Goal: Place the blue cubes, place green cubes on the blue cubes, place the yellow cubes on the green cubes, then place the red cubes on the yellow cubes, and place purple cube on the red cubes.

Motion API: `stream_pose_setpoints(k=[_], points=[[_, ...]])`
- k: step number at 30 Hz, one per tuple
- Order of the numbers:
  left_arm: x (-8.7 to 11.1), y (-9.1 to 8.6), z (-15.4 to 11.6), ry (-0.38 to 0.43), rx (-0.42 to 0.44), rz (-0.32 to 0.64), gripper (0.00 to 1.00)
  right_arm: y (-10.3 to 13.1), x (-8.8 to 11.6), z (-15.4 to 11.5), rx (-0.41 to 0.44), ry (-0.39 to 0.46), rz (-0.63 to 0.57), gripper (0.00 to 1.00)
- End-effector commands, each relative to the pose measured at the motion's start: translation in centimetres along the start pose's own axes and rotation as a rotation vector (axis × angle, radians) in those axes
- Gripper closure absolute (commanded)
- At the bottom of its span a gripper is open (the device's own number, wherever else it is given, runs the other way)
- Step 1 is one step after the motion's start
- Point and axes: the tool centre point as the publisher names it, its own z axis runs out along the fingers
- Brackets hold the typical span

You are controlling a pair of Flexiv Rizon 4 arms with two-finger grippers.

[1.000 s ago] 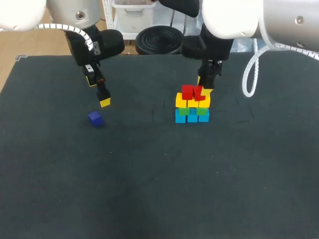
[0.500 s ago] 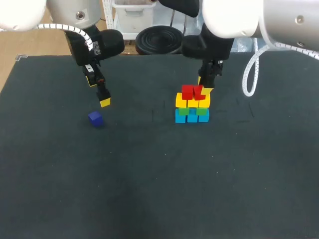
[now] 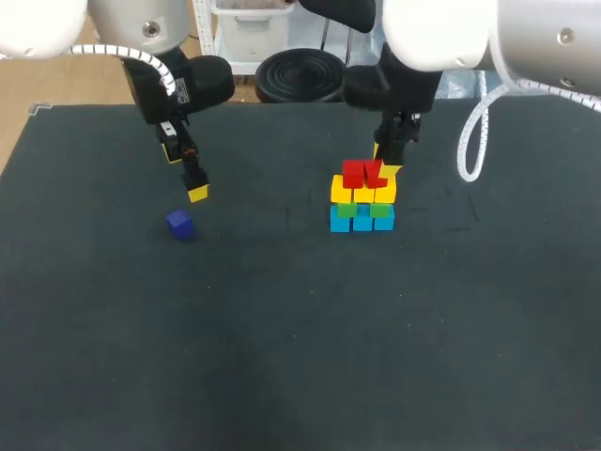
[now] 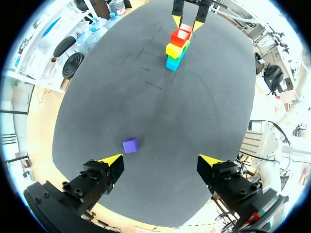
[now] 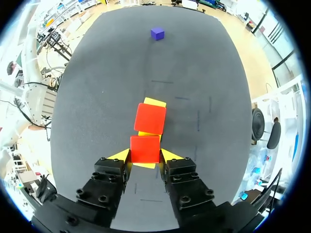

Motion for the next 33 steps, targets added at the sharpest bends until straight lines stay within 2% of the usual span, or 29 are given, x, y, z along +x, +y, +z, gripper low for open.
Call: stream_pose_setpoints(k=[1, 3, 5, 6, 7, 13, 19, 24, 33], points=[[-0.1, 0.1, 0.0, 0.004, 0.002, -0.001, 0.0, 0.1, 0.1, 0.0, 0.004, -0.004, -0.002, 0.78], [-0.1, 0.1, 0.0, 0.004, 0.002, -0.001, 0.0, 0.1, 0.1, 0.0, 0.004, -0.005, -0.003, 0.73], [-0.1, 0.1, 0.0, 0.004, 0.002, -0.001, 0.0, 0.1, 0.1, 0.1, 0.007, -0.009, -0.007, 0.6], [-0.1, 0.1, 0.0, 0.004, 0.002, -0.001, 0.0, 0.1, 0.1, 0.0, 0.011, -0.016, -0.012, 0.35], [-0.1, 0.1, 0.0, 0.004, 0.002, -0.001, 0.0, 0.1, 0.1, 0.0, 0.012, -0.016, -0.012, 0.0], [-0.1, 0.1, 0.0, 0.004, 0.002, -0.001, 0.0, 0.4, 0.4, -0.3, 0.013, -0.01, -0.016, 0.0], [-0.1, 0.1, 0.0, 0.004, 0.002, -0.001, 0.0, 0.7, 1.6, -1.7, 0.039, -0.04, 0.012, 0.0], [-0.1, 0.1, 0.0, 0.004, 0.002, -0.001, 0.0, 0.6, 3.8, -2.8, 0.081, -0.037, 0.064, 0.0], [-0.1, 0.1, 0.0, 0.004, 0.002, -0.001, 0.0, 0.4, 8.8, -4.8, 0.146, -0.005, 0.187, 0.0]])
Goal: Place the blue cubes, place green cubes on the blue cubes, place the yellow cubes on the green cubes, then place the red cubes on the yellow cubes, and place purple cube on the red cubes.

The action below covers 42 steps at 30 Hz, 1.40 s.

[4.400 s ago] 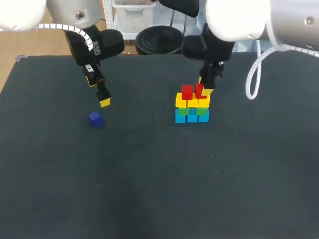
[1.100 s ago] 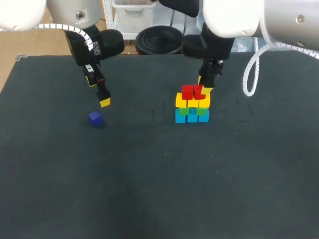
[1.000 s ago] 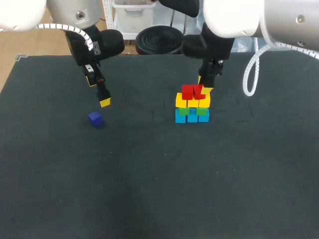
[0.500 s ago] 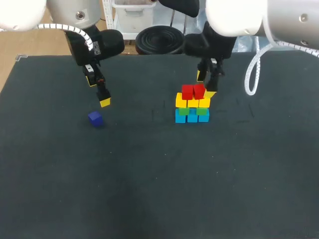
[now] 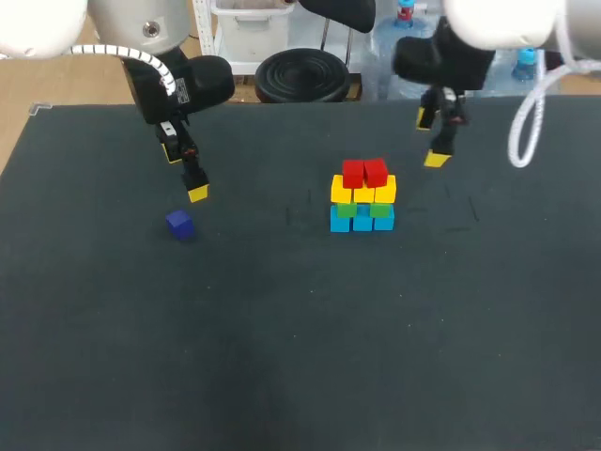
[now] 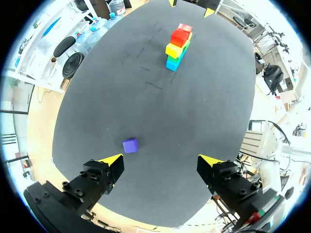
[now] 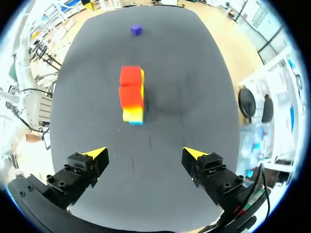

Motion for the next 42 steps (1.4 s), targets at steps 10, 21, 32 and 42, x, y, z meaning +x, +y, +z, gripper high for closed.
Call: stream_pose_setpoints(k=[10, 21, 32, 42], points=[[-0.1, 0.1, 0.0, 0.004, 0.002, -0.001, 0.0, 0.7, 5.6, -1.6, 0.108, -0.002, 0.108, 0.0], [0.2, 0.2, 0.1, 0.002, 0.003, -0.02, 0.0, 0.5, 8.4, -0.8, 0.092, 0.005, 0.186, 0.0], [2.5, -0.9, 2.2, -0.006, -0.067, -0.187, 0.0, 0.0, 8.3, -0.7, 0.073, 0.022, 0.179, 0.0], [3.9, 0.0, 2.4, 0.045, -0.182, -0.226, 0.0, 0.6, 8.9, -1.3, 0.094, 0.007, 0.191, 0.0]])
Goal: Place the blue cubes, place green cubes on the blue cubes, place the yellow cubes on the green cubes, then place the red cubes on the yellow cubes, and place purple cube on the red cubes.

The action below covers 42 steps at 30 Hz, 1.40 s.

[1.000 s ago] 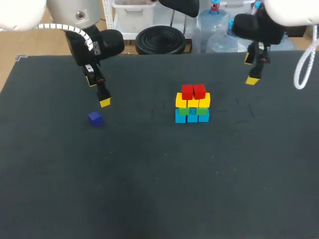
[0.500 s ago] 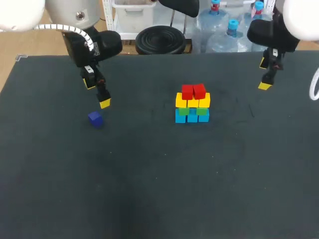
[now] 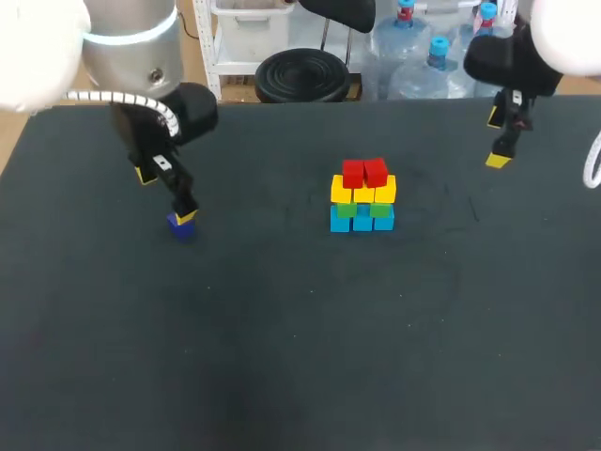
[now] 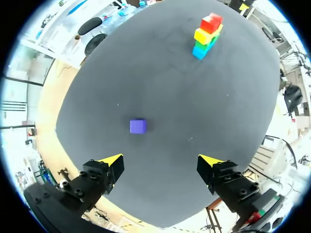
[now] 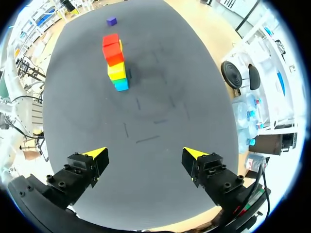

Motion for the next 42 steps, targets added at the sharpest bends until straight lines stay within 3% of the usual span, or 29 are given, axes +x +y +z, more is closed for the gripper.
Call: stream_pose_setpoints(k=[1, 13, 24, 34, 42], points=[[0.5, 0.1, -0.2, 0.001, -0.037, -0.012, 0.0, 0.5, 0.5, -0.2, 0.012, -0.007, 0.005, 0.0], [-0.1, 1.9, 2.5, -0.016, -0.068, -0.012, 0.0, 0.5, 0.5, -0.2, 0.012, -0.007, 0.005, 0.0], [-1.6, 4.1, 6.4, -0.056, -0.015, 0.017, 0.0, 0.5, 0.5, -0.2, 0.012, -0.007, 0.005, 0.0], [-4.0, 4.7, 9.8, -0.084, 0.065, 0.093, 0.0, 0.5, 0.5, -0.2, 0.012, -0.007, 0.005, 0.0], [-4.2, 5.3, 11.1, -0.07, 0.093, 0.09, 0.0, 0.5, 0.5, -0.2, 0.012, -0.007, 0.005, 0.0]])
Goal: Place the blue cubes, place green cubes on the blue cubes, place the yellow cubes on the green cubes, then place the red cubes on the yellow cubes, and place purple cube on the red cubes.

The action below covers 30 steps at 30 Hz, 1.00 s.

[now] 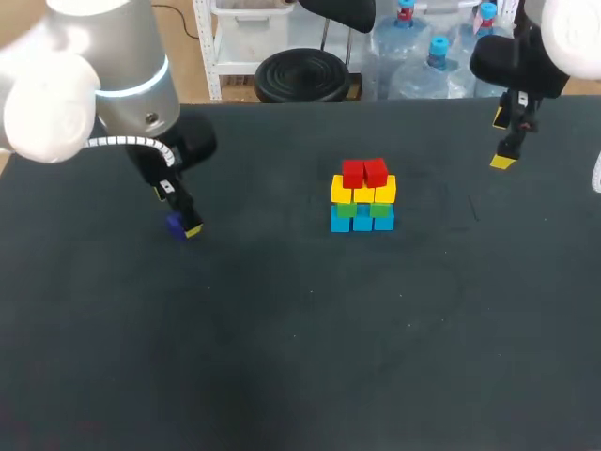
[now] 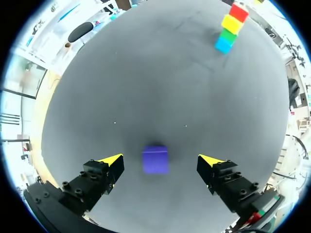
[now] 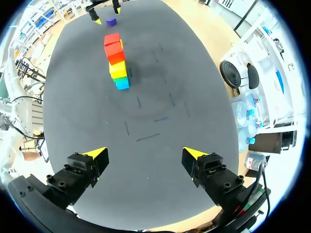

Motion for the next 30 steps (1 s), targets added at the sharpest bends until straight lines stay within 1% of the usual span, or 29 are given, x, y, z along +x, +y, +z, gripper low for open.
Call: stream_pose_setpoints(k=[1, 2, 3, 5, 6, 8, 9, 10, 12, 13, 14, 15, 16, 18, 23, 26, 29, 30], points=[[-0.6, 0.8, 0.7, 0.017, 0.026, 0.0, 0.0, 0.2, 0.1, 0.0, 0.005, -0.002, 0.001, 0.0], [-0.6, 0.9, 0.9, 0.018, 0.032, -0.002, 0.06, 0.2, 0.1, 0.0, 0.005, -0.002, 0.001, 0.0], [-0.6, 0.9, 1.0, 0.017, 0.036, -0.004, 0.09, 0.2, 0.1, 0.0, 0.005, -0.002, 0.001, 0.0], [-0.6, 1.0, 1.2, 0.021, 0.042, -0.005, 0.11, 0.2, 0.1, 0.0, 0.005, -0.002, 0.001, 0.0], [-0.6, 1.0, 1.3, 0.022, 0.046, -0.009, 0.09, 0.2, 0.1, 0.0, 0.005, -0.002, 0.001, 0.0], [-0.6, 1.0, 1.8, 0.021, 0.059, -0.01, 0.01, 0.2, 0.1, 0.0, 0.005, -0.002, 0.001, 0.0], [-0.6, 1.0, 1.9, 0.022, 0.063, -0.012, 0.02, 0.2, 0.1, 0.0, 0.005, -0.002, 0.001, 0.0], [-0.6, 1.0, 2.1, 0.022, 0.065, -0.013, 0.08, 0.2, 0.1, 0.0, 0.005, -0.002, 0.001, 0.0], [-0.6, 1.0, 2.3, 0.026, 0.069, -0.015, 0.47, 0.2, 0.1, 0.0, 0.005, -0.002, 0.001, 0.0], [-0.6, 1.0, 2.4, 0.027, 0.071, -0.016, 0.53, 0.2, 0.1, 0.0, 0.005, -0.002, 0.001, 0.0], [-0.6, 1.0, 2.5, 0.031, 0.073, -0.018, 0.63, 0.2, 0.1, 0.0, 0.005, -0.002, 0.001, 0.0], [-0.6, 1.0, 2.5, 0.033, 0.075, -0.021, 0.78, 0.2, 0.1, 0.0, 0.005, -0.002, 0.001, 0.0], [-0.6, 0.9, 2.6, 0.035, 0.077, -0.024, 1.0, 0.2, 0.1, 0.0, 0.005, -0.002, 0.001, 0.0], [-0.6, 0.8, 2.5, 0.042, 0.072, -0.025, 1.0, 0.2, 0.1, 0.0, 0.005, -0.002, 0.001, 0.0], [-0.7, 0.1, 1.6, 0.093, 0.07, -0.022, 1.0, 0.2, 0.1, 0.0, 0.005, -0.002, 0.001, 0.0], [-1.2, -0.5, 0.4, 0.107, 0.059, 0.017, 1.0, 0.2, 0.1, 0.0, 0.005, -0.002, 0.001, 0.0], [-1.7, -1.0, -0.8, 0.139, 0.077, 0.054, 1.0, 0.2, 0.1, 0.0, 0.005, -0.002, 0.001, 0.0], [-1.9, -1.2, -1.4, 0.132, 0.08, 0.067, 1.0, 0.2, 0.1, 0.0, 0.005, -0.002, 0.001, 0.0]])
